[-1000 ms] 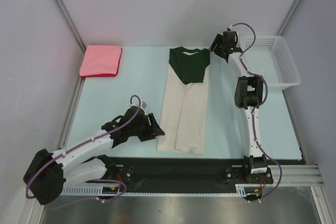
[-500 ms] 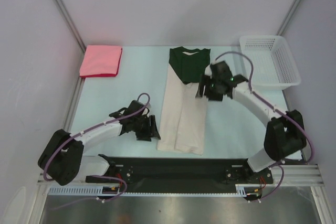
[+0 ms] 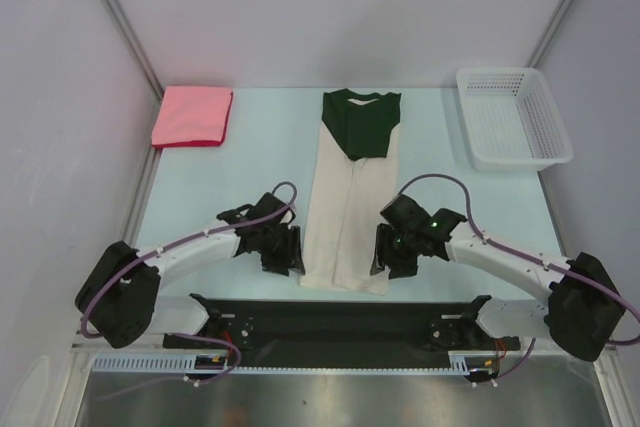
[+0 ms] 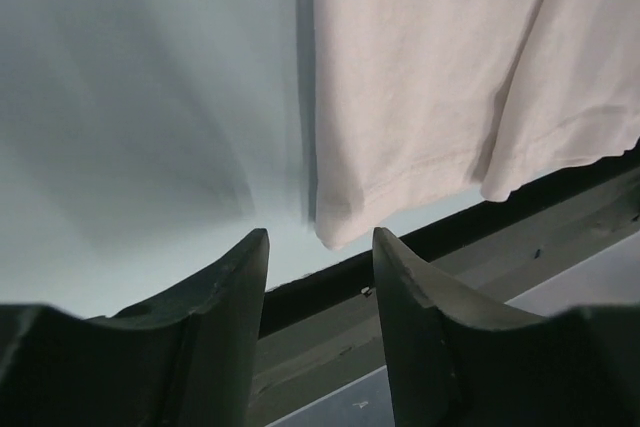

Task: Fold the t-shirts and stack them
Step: Fold the tshirt

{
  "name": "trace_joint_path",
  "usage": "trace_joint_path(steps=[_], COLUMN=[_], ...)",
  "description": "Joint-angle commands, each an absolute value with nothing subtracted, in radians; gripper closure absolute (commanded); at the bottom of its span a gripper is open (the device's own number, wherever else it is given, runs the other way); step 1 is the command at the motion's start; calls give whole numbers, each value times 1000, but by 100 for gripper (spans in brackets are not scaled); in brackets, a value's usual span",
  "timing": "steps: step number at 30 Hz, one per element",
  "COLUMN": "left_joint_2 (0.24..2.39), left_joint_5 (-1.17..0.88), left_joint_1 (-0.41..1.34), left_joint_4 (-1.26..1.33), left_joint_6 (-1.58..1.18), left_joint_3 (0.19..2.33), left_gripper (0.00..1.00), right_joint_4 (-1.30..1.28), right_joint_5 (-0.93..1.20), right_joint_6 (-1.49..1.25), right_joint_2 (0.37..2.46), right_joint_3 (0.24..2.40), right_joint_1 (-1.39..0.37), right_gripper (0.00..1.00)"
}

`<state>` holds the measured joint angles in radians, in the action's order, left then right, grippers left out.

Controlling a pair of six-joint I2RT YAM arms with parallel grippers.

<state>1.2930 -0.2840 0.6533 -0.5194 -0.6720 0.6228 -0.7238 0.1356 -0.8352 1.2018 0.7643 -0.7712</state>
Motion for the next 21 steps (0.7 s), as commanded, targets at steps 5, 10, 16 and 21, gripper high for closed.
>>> trace_joint_path(steps=[5, 10, 16, 21], left_joint_2=[1362, 1408, 1445, 1453], left_joint_5=[-134, -130, -155, -163], left_joint_1=[748, 787, 799, 799], left_joint_4=[-640, -627, -595, -583], left_joint_6=[-695, -696, -692, -681], left_joint_3=[750, 756, 758, 758], left_gripper=[50, 51, 52, 55], right_joint_4=[-768, -790, -792, -781], right_joint_5=[5, -38, -51, -57], right_joint_6=[-1006, -1025, -1025, -1012], right_joint_2=[1311, 1327, 1325, 1339], right_joint_3=[802, 801, 802, 792], right_joint_1=[-931, -950, -950, -936], right_gripper=[47, 52, 51, 51])
